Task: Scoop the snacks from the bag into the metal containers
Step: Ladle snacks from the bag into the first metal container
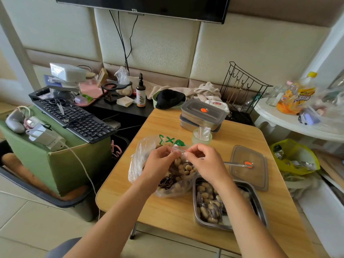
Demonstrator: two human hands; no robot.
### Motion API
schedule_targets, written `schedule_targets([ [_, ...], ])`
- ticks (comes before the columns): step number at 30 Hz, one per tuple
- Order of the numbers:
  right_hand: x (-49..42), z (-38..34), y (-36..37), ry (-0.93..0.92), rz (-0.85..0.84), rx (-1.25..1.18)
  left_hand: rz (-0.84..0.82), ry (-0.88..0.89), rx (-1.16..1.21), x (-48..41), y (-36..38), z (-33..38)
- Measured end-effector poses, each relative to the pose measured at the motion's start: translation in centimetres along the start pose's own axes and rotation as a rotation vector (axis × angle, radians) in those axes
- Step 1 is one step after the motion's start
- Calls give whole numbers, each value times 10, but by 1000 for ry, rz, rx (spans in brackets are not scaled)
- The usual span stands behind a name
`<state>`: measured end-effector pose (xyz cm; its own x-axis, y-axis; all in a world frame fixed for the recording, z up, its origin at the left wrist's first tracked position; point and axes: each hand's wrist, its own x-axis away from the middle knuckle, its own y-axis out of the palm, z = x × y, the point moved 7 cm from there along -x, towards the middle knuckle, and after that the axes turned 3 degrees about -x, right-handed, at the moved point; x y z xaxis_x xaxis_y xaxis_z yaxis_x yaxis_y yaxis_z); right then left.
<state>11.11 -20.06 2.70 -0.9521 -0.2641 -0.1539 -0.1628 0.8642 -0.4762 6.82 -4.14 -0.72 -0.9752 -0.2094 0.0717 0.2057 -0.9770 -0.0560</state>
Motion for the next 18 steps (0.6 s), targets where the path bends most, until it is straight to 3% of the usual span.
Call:
schedule_targets([
  [18, -1, -3, 3, 67, 59, -240, 24, 6, 180, 5, 0, 9],
])
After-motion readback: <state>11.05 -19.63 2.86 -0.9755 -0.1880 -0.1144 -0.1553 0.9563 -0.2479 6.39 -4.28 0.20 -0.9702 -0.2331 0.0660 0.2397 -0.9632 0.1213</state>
